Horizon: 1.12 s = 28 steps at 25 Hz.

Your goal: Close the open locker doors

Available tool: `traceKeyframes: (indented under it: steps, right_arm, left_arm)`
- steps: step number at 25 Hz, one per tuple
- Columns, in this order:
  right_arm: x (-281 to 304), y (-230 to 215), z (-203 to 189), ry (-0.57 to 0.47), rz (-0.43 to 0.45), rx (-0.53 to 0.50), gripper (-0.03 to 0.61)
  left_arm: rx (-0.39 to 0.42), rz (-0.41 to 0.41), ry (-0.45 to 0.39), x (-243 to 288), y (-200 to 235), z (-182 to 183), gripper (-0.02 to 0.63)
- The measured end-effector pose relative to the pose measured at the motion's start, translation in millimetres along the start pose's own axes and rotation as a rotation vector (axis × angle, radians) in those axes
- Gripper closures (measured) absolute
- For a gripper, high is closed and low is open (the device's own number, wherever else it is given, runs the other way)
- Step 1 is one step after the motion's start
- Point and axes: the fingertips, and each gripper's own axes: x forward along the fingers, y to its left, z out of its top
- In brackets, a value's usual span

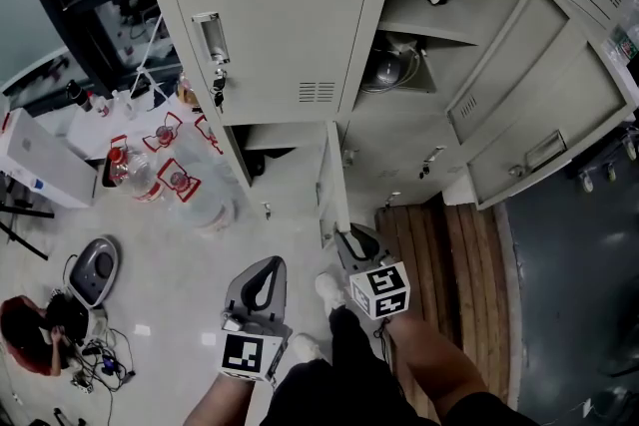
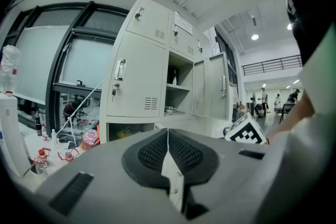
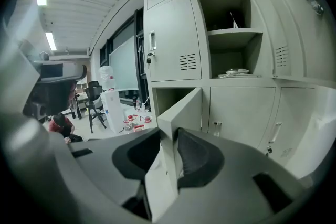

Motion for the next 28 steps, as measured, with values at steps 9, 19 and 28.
traceKeyframes:
  steps: [9,19,28]
  right_arm:
    - [22.7,30.6,7.0,-0.008,0.049,-0.013,0.457]
    - [50.6,64.3,18.0,-0.017,0.119,-0.055,0.466]
    - [81.4,87.1,29.0,-0.028,0.194,-0.067,0.469]
  left_arm:
    - [0.003,0.051,-0.004,-11.4,9.6,2.1,0.609]
    - [-0.005,0.116,-0.005,-20.5,31.0,3.1,0.609]
    - [-0.009,0.185,0.005,-25.1,50.5,1.4,0.609]
